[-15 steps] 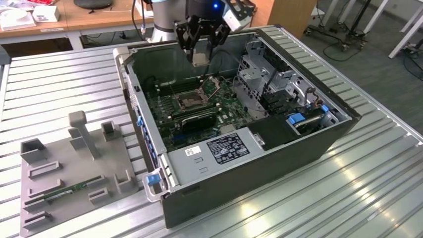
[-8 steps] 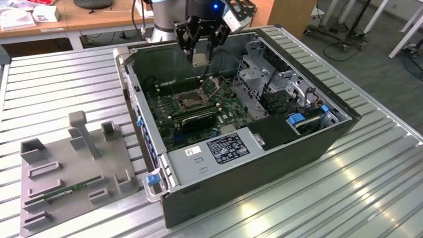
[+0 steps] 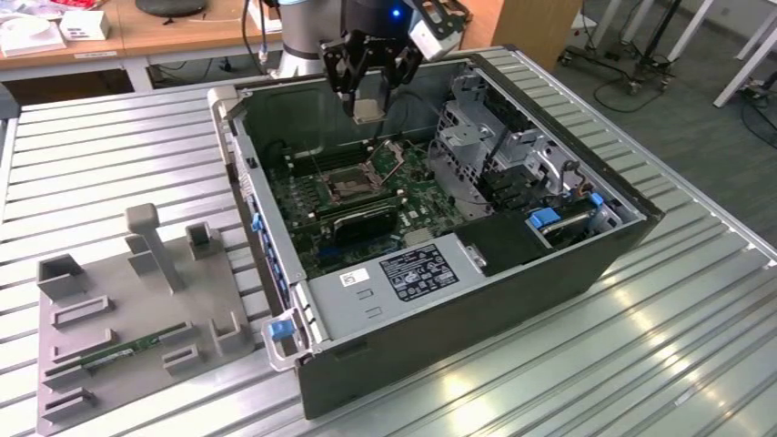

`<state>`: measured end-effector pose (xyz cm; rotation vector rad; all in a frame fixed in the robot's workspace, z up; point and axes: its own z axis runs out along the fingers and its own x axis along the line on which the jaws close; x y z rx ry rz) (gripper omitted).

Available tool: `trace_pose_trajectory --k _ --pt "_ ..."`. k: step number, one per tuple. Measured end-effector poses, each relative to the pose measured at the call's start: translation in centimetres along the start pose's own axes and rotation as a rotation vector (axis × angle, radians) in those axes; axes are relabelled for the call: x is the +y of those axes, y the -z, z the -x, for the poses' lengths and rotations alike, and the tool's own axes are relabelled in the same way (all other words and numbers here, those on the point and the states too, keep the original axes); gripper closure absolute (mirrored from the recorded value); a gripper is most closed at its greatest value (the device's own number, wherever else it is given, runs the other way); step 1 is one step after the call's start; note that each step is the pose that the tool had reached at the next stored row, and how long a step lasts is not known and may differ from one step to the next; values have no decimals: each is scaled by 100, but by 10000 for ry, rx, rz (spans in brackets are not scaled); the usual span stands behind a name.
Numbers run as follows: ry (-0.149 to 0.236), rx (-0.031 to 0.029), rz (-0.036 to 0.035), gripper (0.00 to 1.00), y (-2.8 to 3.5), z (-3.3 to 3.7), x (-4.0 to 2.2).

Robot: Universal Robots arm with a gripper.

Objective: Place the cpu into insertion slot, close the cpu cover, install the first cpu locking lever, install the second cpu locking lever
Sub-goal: 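Place the cpu into insertion slot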

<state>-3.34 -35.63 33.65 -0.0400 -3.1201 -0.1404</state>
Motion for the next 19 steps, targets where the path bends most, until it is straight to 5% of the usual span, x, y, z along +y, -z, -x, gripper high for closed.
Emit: trace_pose_trajectory --k 13,19 --pt "0 0 -2 46 -128 3 -11" --pt "0 1 -3 46 -139 3 -12"
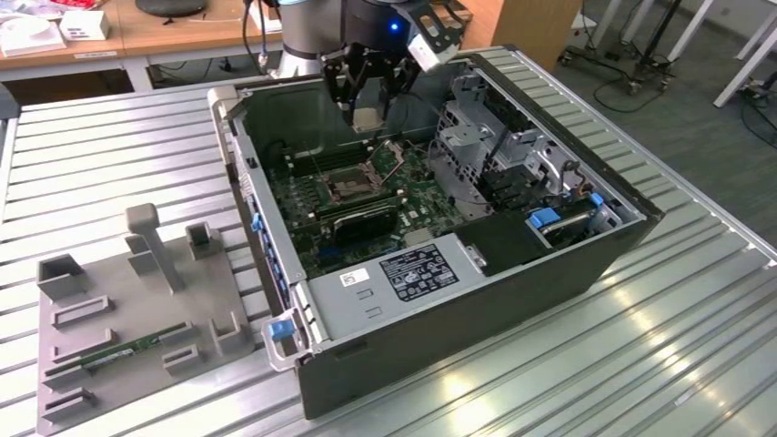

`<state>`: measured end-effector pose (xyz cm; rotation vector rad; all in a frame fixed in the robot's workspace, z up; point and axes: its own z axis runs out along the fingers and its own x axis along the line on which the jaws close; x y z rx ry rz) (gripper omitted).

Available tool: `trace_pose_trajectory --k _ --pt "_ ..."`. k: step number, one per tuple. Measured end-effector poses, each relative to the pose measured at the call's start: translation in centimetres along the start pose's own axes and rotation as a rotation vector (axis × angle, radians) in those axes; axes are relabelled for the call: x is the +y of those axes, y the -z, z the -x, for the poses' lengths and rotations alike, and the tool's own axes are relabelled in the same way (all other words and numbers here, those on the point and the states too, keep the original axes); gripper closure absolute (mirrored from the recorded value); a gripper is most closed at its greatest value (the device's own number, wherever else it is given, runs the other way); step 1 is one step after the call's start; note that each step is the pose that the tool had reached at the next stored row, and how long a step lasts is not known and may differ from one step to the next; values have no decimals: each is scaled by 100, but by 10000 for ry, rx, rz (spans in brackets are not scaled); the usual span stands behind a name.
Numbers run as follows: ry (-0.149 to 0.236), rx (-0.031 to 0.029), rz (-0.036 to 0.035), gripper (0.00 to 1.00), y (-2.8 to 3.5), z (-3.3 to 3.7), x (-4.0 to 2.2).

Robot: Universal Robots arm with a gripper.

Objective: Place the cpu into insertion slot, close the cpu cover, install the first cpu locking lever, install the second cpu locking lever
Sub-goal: 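Place the cpu into insertion slot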

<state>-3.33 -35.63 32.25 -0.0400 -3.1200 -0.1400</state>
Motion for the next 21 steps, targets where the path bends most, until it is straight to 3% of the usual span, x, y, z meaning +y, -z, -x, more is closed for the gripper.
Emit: trace_pose_trajectory --k 7,18,21 --pt "-10 -2 2 46 -21 0 -2" --pt "-11 -1 -2 46 -187 -21 -18" --pt "-18 0 -6 46 -206 -23 -19"
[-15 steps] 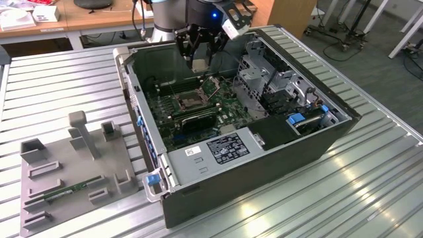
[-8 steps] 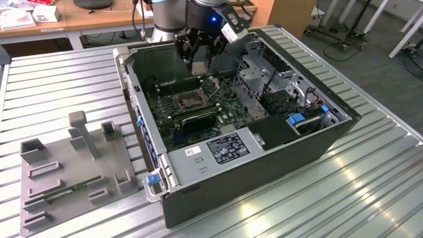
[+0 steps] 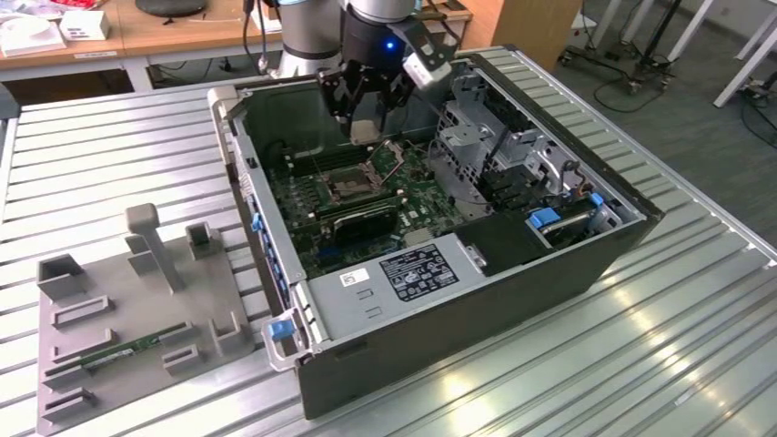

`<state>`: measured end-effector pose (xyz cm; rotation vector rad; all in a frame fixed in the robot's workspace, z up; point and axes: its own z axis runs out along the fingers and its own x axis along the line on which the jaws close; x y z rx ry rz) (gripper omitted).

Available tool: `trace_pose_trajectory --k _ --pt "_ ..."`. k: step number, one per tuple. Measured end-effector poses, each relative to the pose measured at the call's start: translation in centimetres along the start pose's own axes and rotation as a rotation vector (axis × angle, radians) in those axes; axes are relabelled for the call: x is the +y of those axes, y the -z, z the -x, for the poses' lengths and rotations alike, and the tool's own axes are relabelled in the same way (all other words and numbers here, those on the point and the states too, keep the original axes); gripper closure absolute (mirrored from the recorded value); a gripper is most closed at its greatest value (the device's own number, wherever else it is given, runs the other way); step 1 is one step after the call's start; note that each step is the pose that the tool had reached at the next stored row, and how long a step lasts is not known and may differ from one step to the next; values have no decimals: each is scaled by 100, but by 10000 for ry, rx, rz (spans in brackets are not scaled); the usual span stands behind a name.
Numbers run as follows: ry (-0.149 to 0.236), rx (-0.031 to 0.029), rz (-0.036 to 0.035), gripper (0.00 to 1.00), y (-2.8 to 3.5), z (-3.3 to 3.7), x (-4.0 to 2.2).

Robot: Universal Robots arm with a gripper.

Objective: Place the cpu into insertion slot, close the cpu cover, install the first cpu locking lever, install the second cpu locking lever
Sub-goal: 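Place the cpu into insertion slot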

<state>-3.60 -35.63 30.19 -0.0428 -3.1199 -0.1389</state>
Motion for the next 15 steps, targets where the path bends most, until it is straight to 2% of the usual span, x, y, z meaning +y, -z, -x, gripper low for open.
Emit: trace_pose_trajectory --k 3,15 --pt "-306 -29 4 46 -9 -1 -1" --pt "-2478 -222 46 46 -53 1 -4"
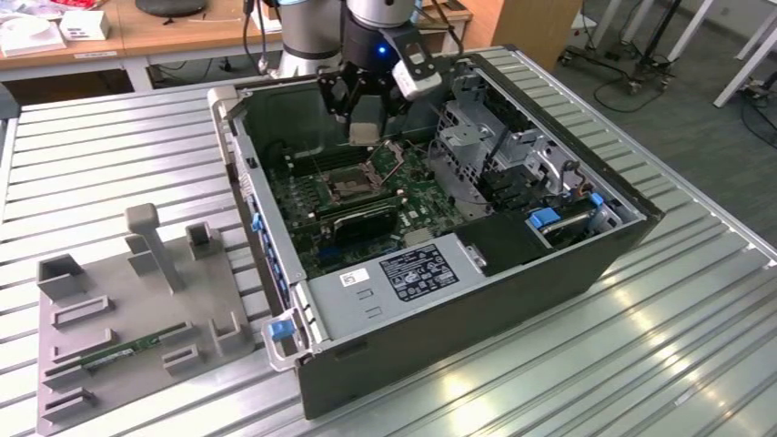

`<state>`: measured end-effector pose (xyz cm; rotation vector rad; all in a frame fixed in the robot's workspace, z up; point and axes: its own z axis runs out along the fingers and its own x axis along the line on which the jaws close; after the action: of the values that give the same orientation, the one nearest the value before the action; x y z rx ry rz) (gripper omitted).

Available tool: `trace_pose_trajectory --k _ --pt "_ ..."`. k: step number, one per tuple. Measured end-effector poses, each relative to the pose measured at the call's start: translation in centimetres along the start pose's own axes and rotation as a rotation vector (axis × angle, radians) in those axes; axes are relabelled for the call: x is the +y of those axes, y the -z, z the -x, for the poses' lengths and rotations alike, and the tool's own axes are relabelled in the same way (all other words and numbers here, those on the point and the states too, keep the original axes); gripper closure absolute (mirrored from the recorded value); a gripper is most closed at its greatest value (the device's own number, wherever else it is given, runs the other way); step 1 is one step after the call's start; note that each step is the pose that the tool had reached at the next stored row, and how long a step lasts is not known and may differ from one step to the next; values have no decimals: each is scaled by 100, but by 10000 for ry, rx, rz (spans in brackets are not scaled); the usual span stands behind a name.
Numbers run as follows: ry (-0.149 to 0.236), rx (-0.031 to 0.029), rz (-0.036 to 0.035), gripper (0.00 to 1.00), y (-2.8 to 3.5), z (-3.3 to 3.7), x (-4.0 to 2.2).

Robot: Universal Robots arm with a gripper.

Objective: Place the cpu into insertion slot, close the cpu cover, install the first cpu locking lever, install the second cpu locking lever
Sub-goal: 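Place the cpu into insertion slot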

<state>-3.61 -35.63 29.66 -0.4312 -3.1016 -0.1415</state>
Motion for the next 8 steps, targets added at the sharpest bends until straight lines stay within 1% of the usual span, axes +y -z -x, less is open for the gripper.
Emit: trace_pose_trajectory --k 8 --pt "-1451 -129 28 46 -31 1 -3"
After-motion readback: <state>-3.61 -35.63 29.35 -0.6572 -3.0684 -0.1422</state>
